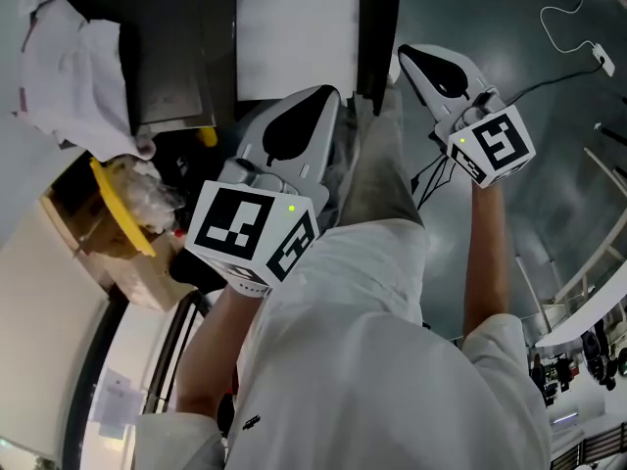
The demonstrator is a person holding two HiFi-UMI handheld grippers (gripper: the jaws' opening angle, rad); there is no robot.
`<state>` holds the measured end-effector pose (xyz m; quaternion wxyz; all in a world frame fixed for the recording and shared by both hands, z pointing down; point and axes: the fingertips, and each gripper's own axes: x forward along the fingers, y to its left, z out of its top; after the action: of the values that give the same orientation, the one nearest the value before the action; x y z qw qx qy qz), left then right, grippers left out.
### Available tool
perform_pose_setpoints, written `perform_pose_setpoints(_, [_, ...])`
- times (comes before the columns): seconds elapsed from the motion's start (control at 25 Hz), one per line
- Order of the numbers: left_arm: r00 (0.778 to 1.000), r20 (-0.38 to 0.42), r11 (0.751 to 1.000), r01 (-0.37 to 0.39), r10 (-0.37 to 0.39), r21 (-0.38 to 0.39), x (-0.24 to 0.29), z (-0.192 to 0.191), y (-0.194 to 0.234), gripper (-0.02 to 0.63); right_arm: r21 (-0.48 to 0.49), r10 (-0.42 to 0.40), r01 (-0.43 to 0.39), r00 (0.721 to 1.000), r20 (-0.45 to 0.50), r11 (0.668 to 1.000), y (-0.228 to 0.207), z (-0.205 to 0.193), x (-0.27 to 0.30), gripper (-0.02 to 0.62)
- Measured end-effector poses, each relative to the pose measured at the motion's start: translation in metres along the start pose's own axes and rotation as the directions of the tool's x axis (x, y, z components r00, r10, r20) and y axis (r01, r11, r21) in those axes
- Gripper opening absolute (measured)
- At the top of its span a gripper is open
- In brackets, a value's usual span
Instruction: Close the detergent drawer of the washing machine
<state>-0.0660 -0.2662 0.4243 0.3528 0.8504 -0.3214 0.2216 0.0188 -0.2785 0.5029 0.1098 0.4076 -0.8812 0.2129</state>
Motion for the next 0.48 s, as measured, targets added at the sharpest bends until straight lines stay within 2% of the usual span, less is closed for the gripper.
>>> perform_pose_setpoints(0.2, [1.0,-0.008,1.0,-0.003,0.003,-0.001,0.003,-0.001,0.001,0.017,0.013,0.021,-0.021,1.0,0.004,1.0,-0.006,-0.01,0.006,0.002])
perform_pose_setpoints(0.48, [1.0,-0.009,1.0,0.004,-0.004,-0.003,0.006,-0.001,0.0,0.017,0.008,0.161,-0.162,0.987,0.021,0.987,-0.001,-0.01,0.012,0.002])
